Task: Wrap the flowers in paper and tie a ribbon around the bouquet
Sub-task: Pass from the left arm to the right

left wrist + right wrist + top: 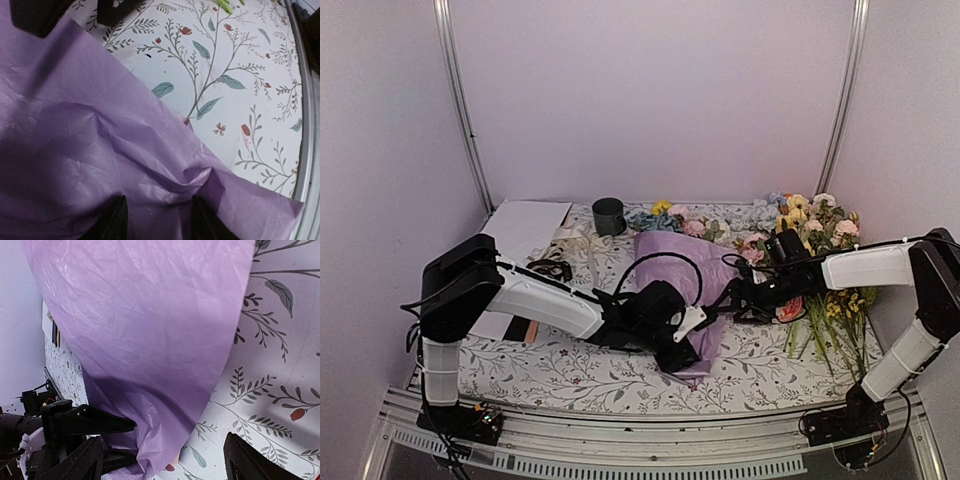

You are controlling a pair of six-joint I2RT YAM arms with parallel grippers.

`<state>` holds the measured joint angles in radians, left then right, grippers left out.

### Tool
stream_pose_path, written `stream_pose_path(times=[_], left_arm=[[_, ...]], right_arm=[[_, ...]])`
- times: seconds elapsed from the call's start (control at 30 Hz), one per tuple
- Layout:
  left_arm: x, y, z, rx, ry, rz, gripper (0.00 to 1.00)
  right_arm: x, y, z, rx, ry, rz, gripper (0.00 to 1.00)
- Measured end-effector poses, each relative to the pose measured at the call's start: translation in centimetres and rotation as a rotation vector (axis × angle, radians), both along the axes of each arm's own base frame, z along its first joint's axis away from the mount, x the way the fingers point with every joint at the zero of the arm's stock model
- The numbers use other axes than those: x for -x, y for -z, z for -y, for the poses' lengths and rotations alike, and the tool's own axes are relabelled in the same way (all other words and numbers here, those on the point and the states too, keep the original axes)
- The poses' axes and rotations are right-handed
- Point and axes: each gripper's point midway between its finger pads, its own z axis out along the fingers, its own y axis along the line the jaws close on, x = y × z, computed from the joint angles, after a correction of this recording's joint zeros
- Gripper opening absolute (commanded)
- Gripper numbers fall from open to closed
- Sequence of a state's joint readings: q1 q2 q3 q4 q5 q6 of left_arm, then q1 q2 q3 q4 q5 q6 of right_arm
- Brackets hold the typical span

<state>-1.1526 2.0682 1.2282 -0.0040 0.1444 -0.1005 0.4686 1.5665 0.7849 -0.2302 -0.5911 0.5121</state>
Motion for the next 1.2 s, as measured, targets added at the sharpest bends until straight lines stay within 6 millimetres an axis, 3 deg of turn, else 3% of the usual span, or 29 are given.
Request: stream_pose_path(times=[0.23, 0.4, 0.57, 0.73, 1.0, 1.2], left_arm=[[0.0, -0.1, -0.1, 0.015, 0.0, 0.003, 0.44], [0.1, -0.1, -0.2, 0.03, 0.003, 0.005, 0.44], [0.1, -0.1, -0.2, 0.041, 0.004, 0.008, 0.44], [0.1, -0.2, -0.4, 0.046, 0.004, 0.01, 0.44], [0.2, -0.2, -0.5, 0.049, 0.007, 0.007, 0.44], [0.3, -0.2, -0.5, 0.05, 0.008, 0.007, 0.44]], right_arm=[[-0.8, 0.5, -0.7, 0.018, 0.002, 0.017, 0.85], [-0.3, 2.7, -2.3, -0.012, -0.029, -0.032, 0.83], [-0.9, 2.5, -4.1, -0.105, -0.041, -0.033, 0.82], [-1.1, 2.4, -4.5, -0.123, -0.042, -0.035, 0.82], [-1.7, 2.1, -2.0, -0.028, 0.011, -0.026, 0.83], [-3.0, 0.5, 0.2, 0.026, 0.053, 0.014, 0.83]])
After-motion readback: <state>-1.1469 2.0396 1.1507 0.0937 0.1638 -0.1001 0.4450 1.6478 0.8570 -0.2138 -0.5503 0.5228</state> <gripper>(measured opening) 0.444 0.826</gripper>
